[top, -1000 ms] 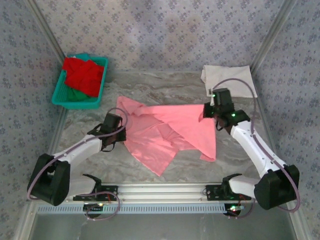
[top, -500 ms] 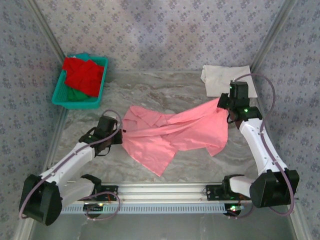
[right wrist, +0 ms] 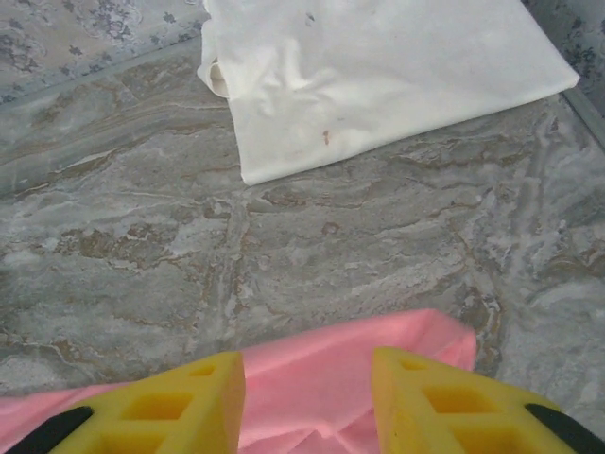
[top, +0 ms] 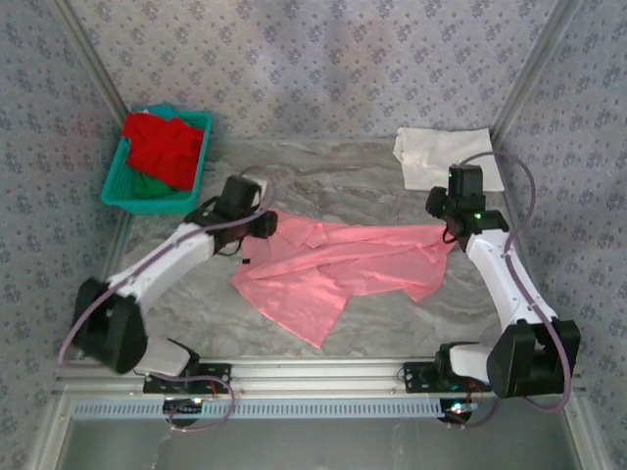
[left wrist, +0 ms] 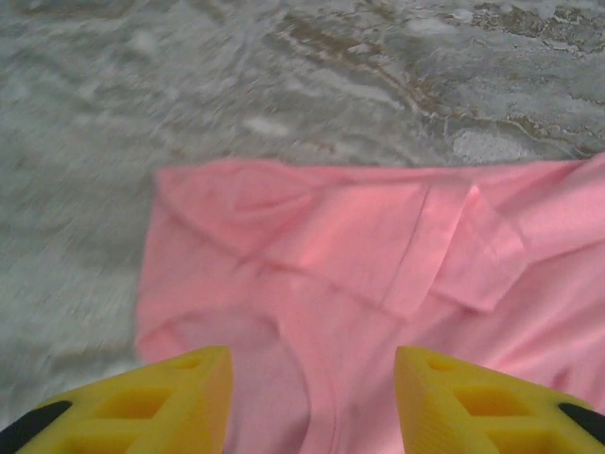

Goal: Fold and stack the t-shirts

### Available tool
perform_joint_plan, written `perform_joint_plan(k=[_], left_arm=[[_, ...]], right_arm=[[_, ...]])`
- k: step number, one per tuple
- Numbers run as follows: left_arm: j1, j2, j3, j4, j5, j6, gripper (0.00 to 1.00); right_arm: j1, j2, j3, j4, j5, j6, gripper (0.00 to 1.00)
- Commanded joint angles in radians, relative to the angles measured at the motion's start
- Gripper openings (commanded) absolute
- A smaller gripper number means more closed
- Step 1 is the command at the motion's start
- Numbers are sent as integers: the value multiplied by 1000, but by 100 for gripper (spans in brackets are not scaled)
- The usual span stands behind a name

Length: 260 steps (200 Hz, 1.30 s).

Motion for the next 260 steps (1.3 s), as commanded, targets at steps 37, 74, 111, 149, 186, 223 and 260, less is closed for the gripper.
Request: perform_joint_plan(k=[37, 74, 111, 149, 186, 223, 260], left_arm=[[68, 256, 113, 51, -51, -41, 48], [136, 354, 188, 49, -38, -49, 50], [181, 467, 275, 62, 17, -42, 49], [186, 542, 338, 73, 55, -30, 41], [190, 559, 340, 76, 60, -46, 25], [190, 502, 325, 71, 61, -74, 0], [188, 399, 280, 83, 49, -110, 0]], right_arm=[[138, -45, -129, 82, -55, -37, 46], [193, -37, -197, 111, -37, -46, 48], [193, -31, -215, 137, -44, -35, 49], [195, -31, -204, 138, -42, -39, 49], [196, -36, -206, 137, -36, -38, 49], [194, -47, -210, 136, -26, -40, 50], [189, -48, -214, 136, -21, -36, 50]])
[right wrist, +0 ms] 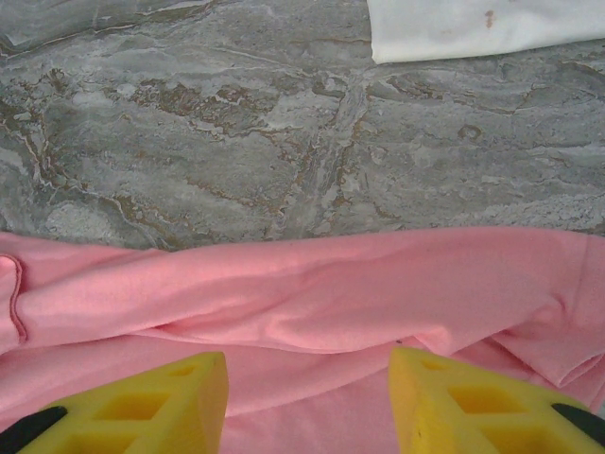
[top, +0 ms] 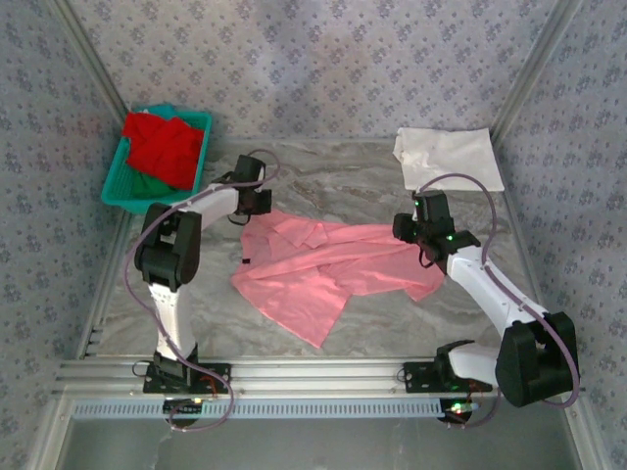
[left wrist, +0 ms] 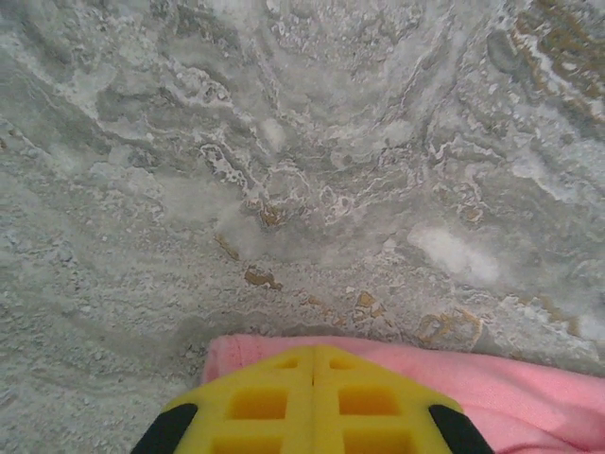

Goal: Fold and stack the t-shirts

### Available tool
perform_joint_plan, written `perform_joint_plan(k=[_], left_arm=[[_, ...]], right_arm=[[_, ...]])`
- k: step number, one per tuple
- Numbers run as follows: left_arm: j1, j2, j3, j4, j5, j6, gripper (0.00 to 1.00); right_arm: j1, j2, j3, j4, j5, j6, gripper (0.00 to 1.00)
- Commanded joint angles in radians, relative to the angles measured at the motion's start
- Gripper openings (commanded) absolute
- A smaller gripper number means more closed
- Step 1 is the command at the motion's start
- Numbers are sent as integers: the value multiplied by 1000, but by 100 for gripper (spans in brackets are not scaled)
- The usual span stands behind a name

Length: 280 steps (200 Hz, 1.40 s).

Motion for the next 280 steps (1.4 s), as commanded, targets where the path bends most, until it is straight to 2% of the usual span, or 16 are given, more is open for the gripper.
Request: perform_joint_plan(k=[1, 71, 78, 83, 100, 122, 147, 195, 215, 229, 243, 252, 280], left_arm=[[3, -128, -29, 14, -4, -38, 0], [5, -166, -100, 17, 3, -83, 0], [6, -158, -87, 3, 8, -87, 20], [6, -154, -82, -5, 13, -87, 26], [8, -140, -80, -14, 7, -93, 34], [14, -113, -77, -18, 7, -101, 40], [15, -70, -58, -19, 6, -100, 40], [15, -4, -24, -12, 13, -100, 38], [15, 7, -17, -11, 14, -98, 29], [15, 1, -20, -4, 12, -98, 19], [15, -9, -20, -2, 15, -96, 14], [15, -15, -18, -6, 12, -96, 0], [14, -53, -20, -7, 14, -97, 0]], right_arm=[[-4, -24, -1, 8, 16, -7, 50], [-4, -24, -2, 22, 6, -3, 50], [-6, -24, 0, 19, 6, -3, 50], [-5, -24, 0, 19, 8, -2, 50], [-5, -30, -5, 19, 8, -2, 51], [-6, -33, -10, 22, 7, -1, 51], [-6, -32, -11, 23, 5, -3, 51], [-5, -23, -11, 29, 4, -5, 52], [-5, -22, -11, 29, 5, -4, 52], [-5, -23, -10, 28, 8, -6, 52], [-5, -23, -11, 26, 11, -8, 52], [-7, -24, -11, 23, 13, -9, 52], [-15, -26, -10, 21, 18, -4, 53]])
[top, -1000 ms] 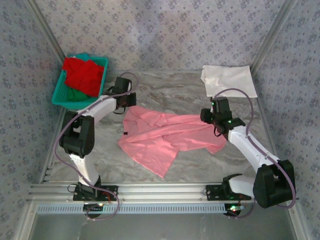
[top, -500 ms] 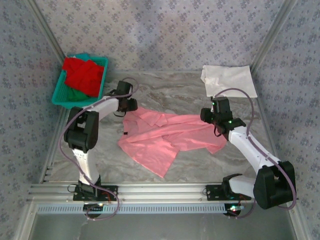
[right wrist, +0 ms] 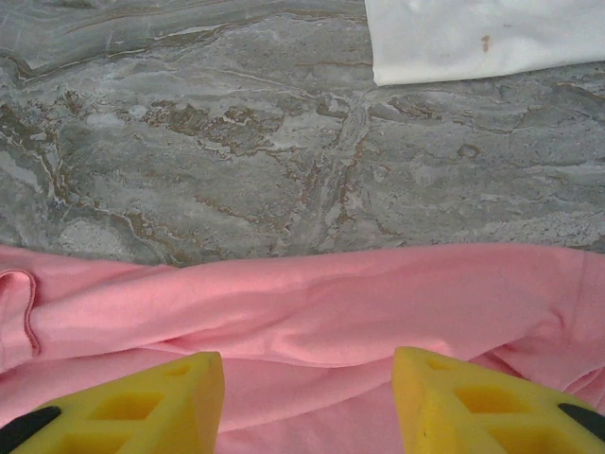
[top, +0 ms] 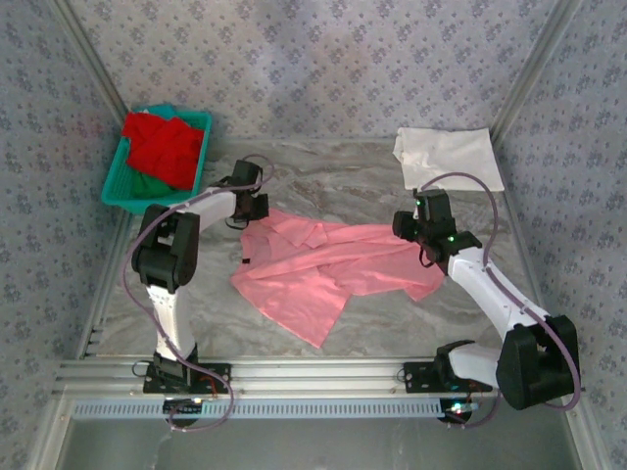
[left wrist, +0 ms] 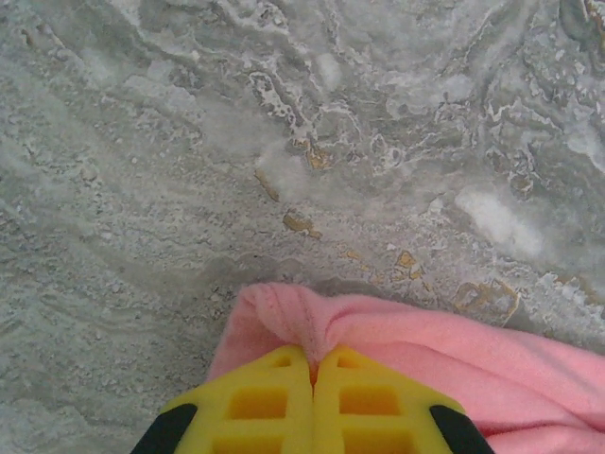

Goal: Fold and stack the t-shirts

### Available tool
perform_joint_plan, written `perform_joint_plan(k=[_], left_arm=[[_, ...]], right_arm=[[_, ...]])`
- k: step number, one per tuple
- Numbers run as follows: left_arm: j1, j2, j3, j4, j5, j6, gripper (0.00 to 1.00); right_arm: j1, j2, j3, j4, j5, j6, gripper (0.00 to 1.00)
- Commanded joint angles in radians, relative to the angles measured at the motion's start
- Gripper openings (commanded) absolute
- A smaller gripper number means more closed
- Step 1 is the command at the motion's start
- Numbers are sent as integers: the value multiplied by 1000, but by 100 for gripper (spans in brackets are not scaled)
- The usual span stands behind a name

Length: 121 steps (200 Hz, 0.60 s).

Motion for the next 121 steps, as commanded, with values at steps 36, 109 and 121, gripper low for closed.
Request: perform_joint_plan(k=[36, 109, 121], left_arm=[[0, -164, -15, 29, 15, -35, 0], [-5, -319, -99, 40, 85, -77, 0], [-5, -327, -109, 37, 85, -75, 0]], right_arm=[[-72, -9, -10, -49, 11, 50, 53], [-382, 128, 57, -184, -232, 89, 55], [-421, 151, 56, -174, -266, 86, 55]])
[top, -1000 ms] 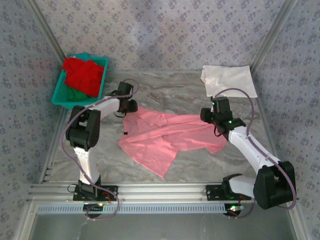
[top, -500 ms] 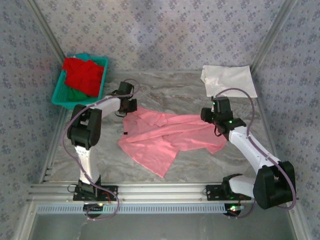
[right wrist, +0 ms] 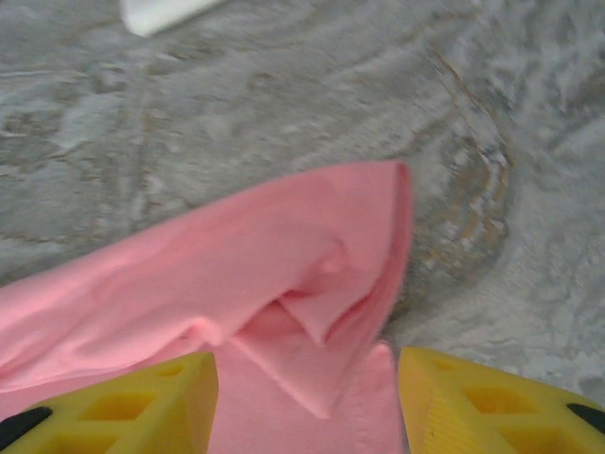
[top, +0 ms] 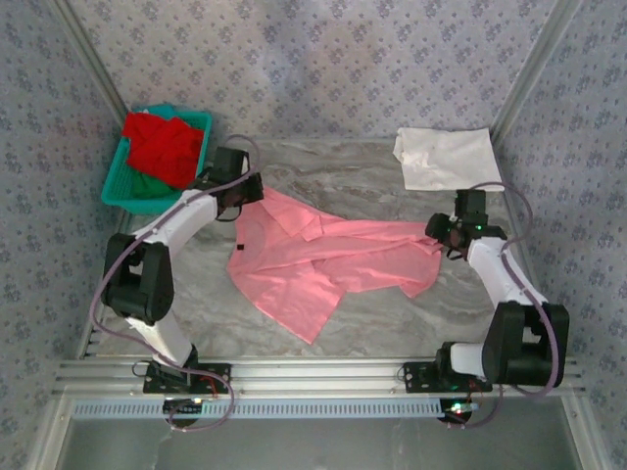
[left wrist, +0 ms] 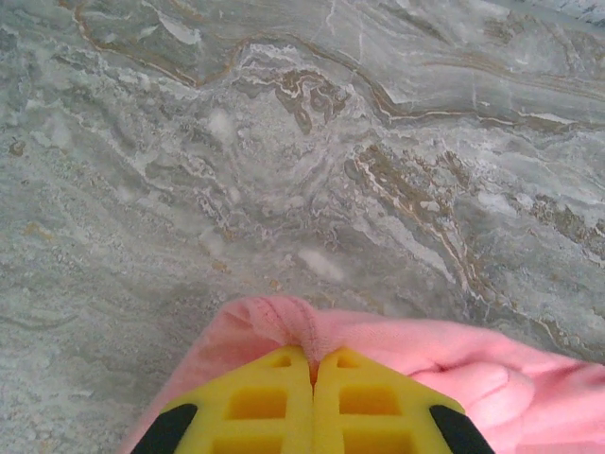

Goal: Fold and stack the t-shirts

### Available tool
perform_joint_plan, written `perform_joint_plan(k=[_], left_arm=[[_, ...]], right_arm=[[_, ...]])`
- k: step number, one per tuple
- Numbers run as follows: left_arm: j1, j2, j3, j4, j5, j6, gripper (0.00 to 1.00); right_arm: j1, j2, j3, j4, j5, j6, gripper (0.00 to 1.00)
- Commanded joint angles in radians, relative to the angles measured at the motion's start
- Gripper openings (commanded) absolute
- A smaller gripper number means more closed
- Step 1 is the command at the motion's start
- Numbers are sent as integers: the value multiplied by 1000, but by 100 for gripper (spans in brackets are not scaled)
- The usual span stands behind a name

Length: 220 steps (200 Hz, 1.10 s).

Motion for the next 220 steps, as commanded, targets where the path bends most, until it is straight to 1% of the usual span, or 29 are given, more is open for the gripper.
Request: perform_joint_plan(k=[1, 11, 36, 58, 91, 107, 118, 129, 132, 157, 174, 220], left_arm=[[-3, -27, -32, -2, 24, -16, 0], [-3, -30, -40, -2, 24, -13, 0], [-3, -31, -58, 6, 19, -8, 0], [-2, -31, -70, 9, 12, -4, 0], [1, -45, -92, 18, 5, -3, 0], [1, -54, -100, 18, -6, 1, 0], [1, -54, -100, 16, -4, 3, 2], [1, -54, -102, 16, 6, 1, 1], [1, -54, -102, 16, 10, 0, 0], [1, -56, -122, 32, 29, -12, 0], [1, -71, -137, 43, 39, -25, 0], [15, -177, -166, 63, 71, -55, 0]], right_arm=[[-68, 40, 32, -45, -126, 22, 55], [-86, 59, 36, -29, -135, 18, 55], [-95, 108, 56, -3, -149, 33, 55], [-85, 155, 69, 25, -186, 64, 54], [-66, 207, 75, 46, -185, 77, 50], [-61, 217, 70, 60, -182, 75, 42], [-61, 222, 69, 62, -178, 74, 31], [-61, 225, 68, 63, -177, 74, 23], [-61, 225, 68, 64, -178, 75, 21], [-55, 208, 63, 68, -172, 75, 6], [-53, 186, 60, 65, -167, 69, 0], [-52, 69, 35, 54, -172, 62, 0]])
